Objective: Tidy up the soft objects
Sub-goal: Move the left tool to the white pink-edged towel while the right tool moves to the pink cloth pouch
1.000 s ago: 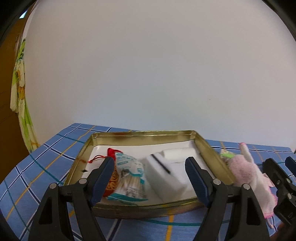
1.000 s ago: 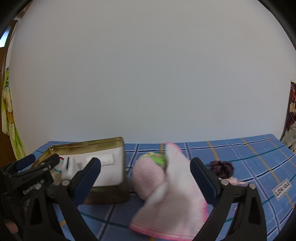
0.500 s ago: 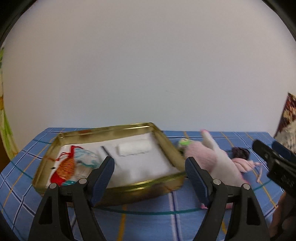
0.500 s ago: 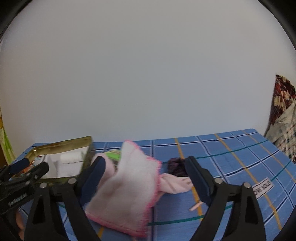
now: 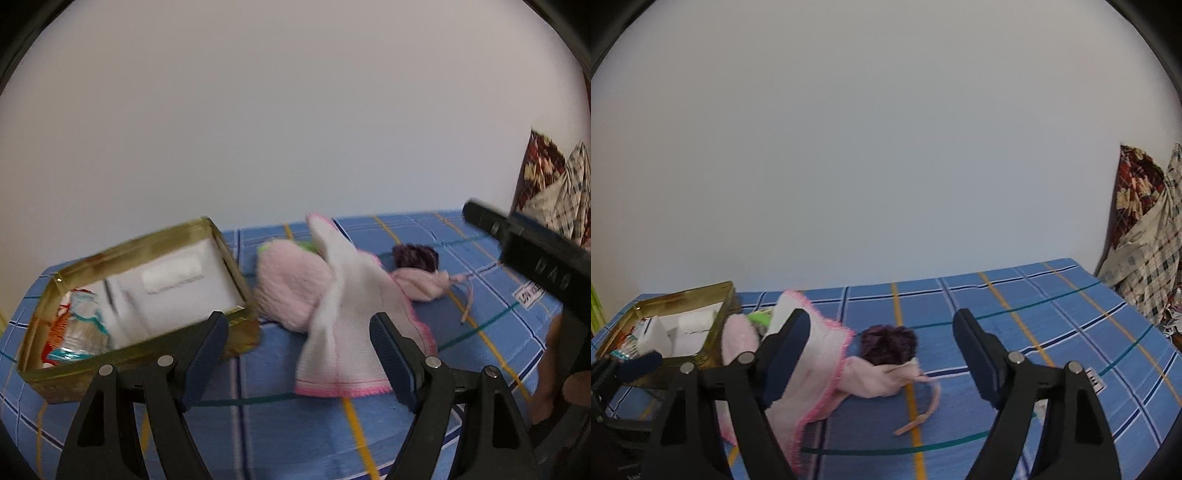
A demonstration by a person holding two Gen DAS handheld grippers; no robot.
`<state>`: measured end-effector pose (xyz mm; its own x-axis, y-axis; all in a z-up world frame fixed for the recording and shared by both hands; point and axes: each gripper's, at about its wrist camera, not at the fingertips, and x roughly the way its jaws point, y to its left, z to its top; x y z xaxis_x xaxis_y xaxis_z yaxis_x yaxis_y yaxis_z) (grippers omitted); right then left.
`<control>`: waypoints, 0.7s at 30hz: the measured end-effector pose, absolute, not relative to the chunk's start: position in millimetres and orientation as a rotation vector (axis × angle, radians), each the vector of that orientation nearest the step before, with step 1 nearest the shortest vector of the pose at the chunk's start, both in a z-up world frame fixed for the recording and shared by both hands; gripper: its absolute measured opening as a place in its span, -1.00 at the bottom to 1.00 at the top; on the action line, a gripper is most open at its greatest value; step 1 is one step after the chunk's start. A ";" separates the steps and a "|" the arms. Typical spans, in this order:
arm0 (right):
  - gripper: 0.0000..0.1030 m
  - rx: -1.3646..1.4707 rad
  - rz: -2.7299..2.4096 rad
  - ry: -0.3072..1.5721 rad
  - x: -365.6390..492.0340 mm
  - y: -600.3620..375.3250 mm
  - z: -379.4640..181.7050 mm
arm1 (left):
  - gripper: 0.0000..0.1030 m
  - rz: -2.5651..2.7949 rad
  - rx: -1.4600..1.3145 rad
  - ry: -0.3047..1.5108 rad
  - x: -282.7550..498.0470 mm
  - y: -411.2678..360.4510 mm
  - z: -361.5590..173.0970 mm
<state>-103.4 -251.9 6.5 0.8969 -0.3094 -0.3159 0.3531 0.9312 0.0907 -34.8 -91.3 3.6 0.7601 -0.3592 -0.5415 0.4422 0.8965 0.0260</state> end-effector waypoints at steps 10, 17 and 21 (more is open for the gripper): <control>0.58 0.138 -0.382 0.290 -112.2 -277.5 12.1 | 0.57 -0.428 0.133 0.719 -6.6 -125.3 -13.9; 0.58 0.165 -0.406 0.287 -118.2 -301.9 14.3 | 0.56 -0.416 0.125 0.798 9.6 -146.3 -25.2; 0.58 0.172 -0.412 0.285 -120.3 -310.4 14.7 | 0.33 -0.401 0.124 0.832 14.5 -158.5 -31.4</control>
